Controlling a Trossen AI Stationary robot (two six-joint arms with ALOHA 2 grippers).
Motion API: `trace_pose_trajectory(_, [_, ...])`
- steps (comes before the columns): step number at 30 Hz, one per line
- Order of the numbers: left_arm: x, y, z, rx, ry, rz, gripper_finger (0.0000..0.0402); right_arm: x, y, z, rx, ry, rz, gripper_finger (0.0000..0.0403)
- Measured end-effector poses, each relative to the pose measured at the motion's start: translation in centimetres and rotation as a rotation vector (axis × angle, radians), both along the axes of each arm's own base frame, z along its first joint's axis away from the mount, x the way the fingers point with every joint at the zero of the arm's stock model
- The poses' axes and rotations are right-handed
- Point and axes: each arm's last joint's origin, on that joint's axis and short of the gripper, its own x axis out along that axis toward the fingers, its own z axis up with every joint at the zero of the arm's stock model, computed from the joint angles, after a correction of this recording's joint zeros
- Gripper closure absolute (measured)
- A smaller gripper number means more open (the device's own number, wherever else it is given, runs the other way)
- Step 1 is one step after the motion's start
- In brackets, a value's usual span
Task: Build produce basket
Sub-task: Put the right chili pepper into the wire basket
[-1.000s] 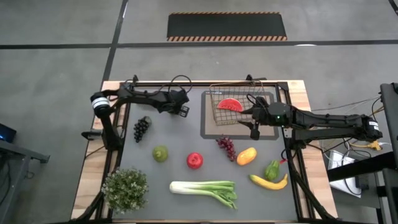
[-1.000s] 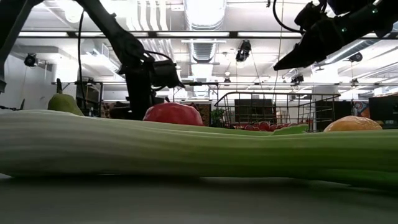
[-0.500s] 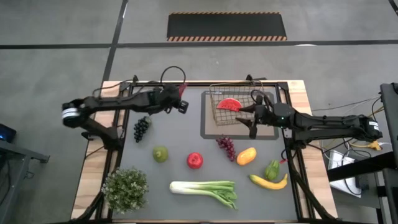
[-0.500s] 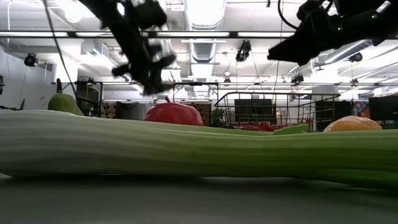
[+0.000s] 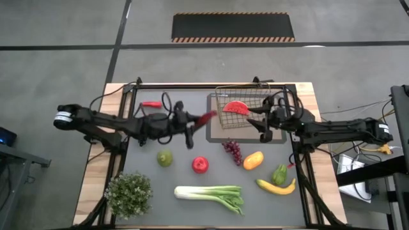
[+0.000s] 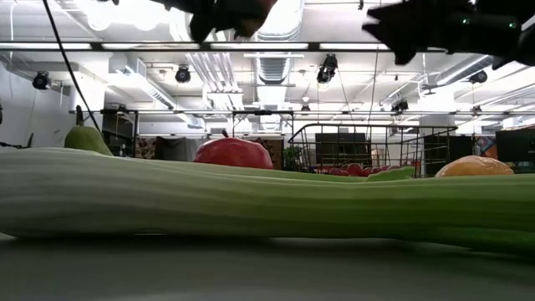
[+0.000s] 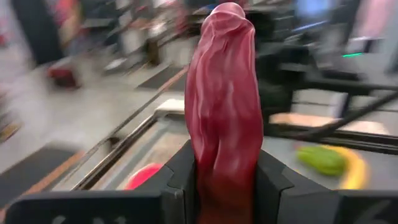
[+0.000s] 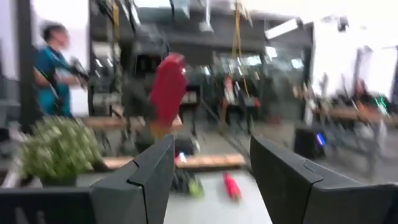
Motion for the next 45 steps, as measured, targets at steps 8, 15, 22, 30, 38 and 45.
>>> trace_pose_trajectory(8, [1.4, -0.9, -1.6, 0.069, -0.068, -0.137, 0.0327, 2.8, -0.2, 1.0, -0.028, -0.015, 0.102, 0.0206])
trace_pose_trajectory(15, [1.8, -1.0, -1.9, 0.070, -0.078, -0.138, 0.0318, 6.0, -0.7, 2.1, -0.126, 0.006, 0.106, 0.0230])
trace_pose_trajectory(22, [1.5, -0.7, -1.8, 0.070, -0.097, -0.126, 0.0315, 8.0, -1.0, 2.7, -0.069, 0.095, 0.164, 0.0249])
trace_pose_trajectory(30, [1.6, -0.2, -1.9, 0.070, -0.091, -0.102, 0.0313, 10.0, -1.2, 3.2, -0.049, 0.143, 0.185, 0.0147])
trace_pose_trajectory(38, [1.7, 0.5, -1.9, 0.063, -0.099, -0.074, 0.0312, 11.8, -1.2, 4.3, -0.058, 0.135, 0.261, 0.0093])
trace_pose_trajectory(45, [1.9, 0.6, -2.0, 0.069, -0.107, -0.072, 0.0311, 13.4, -1.4, 4.6, -0.051, 0.133, 0.263, 0.0113])
